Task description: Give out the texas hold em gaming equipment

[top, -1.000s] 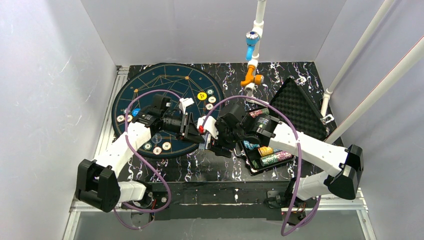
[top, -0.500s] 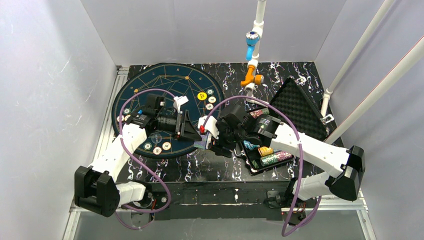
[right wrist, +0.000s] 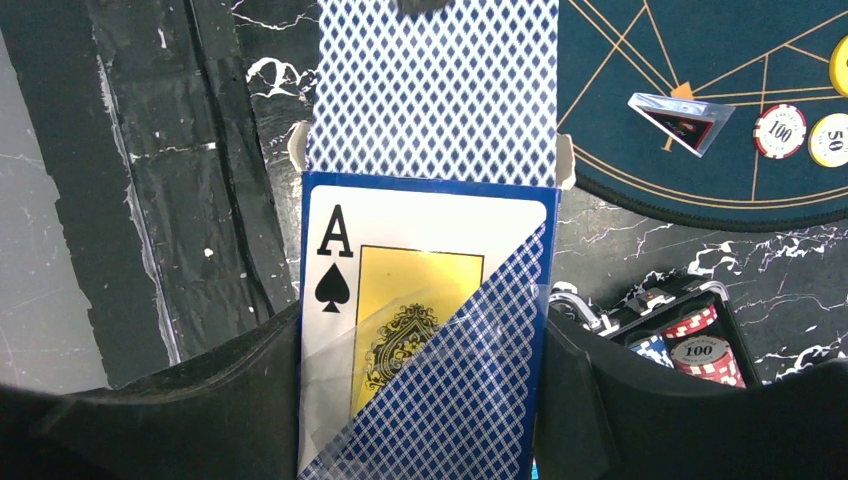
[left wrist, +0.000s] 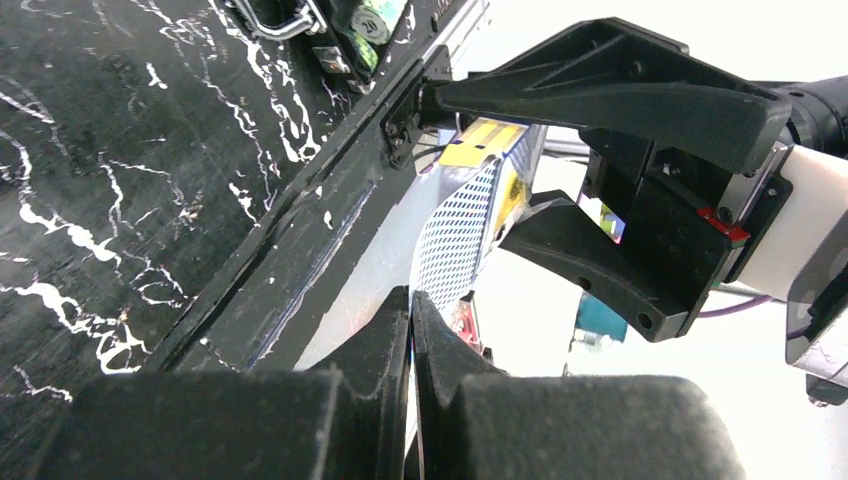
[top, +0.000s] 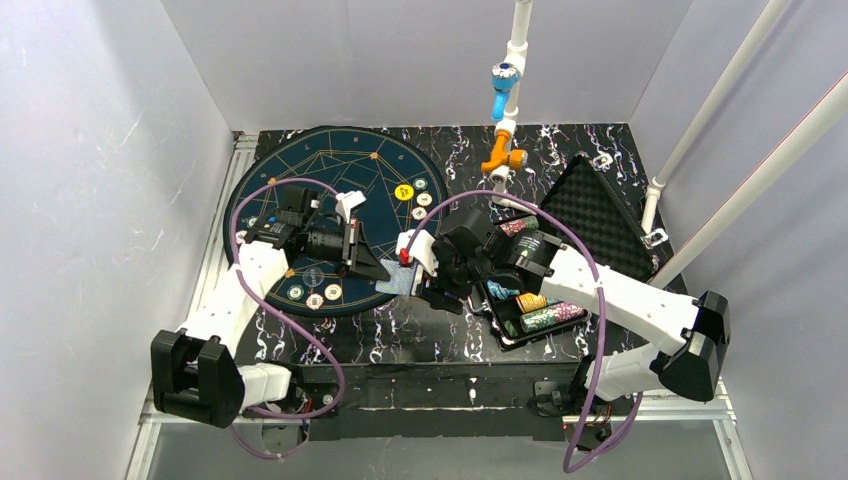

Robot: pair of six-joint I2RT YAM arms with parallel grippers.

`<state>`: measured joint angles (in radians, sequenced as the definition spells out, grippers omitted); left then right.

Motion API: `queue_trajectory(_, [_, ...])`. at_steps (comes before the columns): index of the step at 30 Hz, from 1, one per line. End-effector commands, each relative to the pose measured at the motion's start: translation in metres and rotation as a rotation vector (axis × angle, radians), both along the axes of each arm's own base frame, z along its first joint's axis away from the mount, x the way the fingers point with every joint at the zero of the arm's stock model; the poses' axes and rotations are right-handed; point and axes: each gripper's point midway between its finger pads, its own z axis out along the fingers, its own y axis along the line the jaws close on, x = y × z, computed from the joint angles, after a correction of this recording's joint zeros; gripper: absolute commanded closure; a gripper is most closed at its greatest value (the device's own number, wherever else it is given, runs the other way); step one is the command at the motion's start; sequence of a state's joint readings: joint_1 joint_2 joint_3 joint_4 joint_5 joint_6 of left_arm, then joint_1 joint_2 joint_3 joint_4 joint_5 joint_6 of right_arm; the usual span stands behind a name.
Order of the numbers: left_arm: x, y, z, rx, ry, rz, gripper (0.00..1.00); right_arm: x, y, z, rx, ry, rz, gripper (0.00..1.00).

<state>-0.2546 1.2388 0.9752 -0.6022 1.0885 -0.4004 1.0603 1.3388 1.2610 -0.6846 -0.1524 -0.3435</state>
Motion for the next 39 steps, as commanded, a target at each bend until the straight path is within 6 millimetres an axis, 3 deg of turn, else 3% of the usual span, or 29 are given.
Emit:
queue_trajectory(1, [0.004,0.015,0.01,0.005,-0.028,0.036,1.0,0.005,0.012,0.026,0.103,-0.048,0.0,0.99])
queue_trajectory(9, [0.022,0.051,0.015,0.018,-0.027,0.156,1.0,0.005,0.009,0.022,0.098,-0.05,-0.003,0.99])
queue_trajectory(14, [0.04,0.091,0.009,0.065,0.019,0.305,1.0,0.006,0.01,0.024,0.107,-0.055,-0.004,0.99])
queue_trajectory(17, [0.049,0.127,-0.001,0.136,0.039,0.389,1.0,0.007,0.01,0.027,0.112,-0.063,-0.007,0.99])
queue_trajectory(24, [0.081,0.234,-0.038,0.367,0.03,0.543,1.0,0.006,0.01,0.027,0.111,-0.065,-0.002,0.99])
queue_trajectory(28, [0.098,0.281,-0.06,0.463,0.046,0.597,1.0,0.006,0.01,0.028,0.117,-0.066,0.0,0.99])
queue_trajectory(33, [0.118,0.317,-0.087,0.56,0.056,0.625,1.0,0.006,0.007,0.027,0.116,-0.07,-0.004,0.99])
queue_trajectory(39, [0.137,0.333,-0.114,0.572,0.09,0.649,1.0,0.006,0.004,0.024,0.106,-0.067,-0.006,0.99])
